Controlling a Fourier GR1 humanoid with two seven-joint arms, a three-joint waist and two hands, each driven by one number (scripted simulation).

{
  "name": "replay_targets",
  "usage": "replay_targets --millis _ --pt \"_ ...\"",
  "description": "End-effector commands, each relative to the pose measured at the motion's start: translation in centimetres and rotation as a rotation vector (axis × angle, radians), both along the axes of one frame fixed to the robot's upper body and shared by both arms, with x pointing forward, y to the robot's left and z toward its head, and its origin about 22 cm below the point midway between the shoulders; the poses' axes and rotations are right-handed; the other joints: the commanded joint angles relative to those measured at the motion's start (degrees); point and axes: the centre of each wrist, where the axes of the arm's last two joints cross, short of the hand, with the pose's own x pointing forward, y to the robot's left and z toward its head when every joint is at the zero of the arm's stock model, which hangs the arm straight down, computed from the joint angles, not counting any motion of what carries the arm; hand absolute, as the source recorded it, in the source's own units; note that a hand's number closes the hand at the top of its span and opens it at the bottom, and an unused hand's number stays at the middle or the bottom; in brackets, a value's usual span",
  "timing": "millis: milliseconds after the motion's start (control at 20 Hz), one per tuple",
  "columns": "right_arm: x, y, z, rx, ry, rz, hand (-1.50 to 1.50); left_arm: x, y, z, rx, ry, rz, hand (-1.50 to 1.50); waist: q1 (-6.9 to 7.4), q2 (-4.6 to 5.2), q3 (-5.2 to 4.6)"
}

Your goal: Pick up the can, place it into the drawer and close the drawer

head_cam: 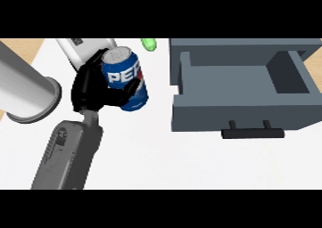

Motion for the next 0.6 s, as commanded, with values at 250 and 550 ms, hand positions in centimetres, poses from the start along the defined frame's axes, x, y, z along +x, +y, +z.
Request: replay_targets --millis 250,550 --pt "0.7 0.6 0.8 0.004 0.013 -0.004 -1.5 1.8 -3.9 5.3 0.021 -0.025 -0.016 1.5 0.09 0.06 -0.02" --pt "0.7 -0.4 -0.3 0.015 -0.008 0.013 -1.5 3.8 -7.3 9.7 0.029 -0.031 -0.031 1.5 -0.12 0.1 0.0"
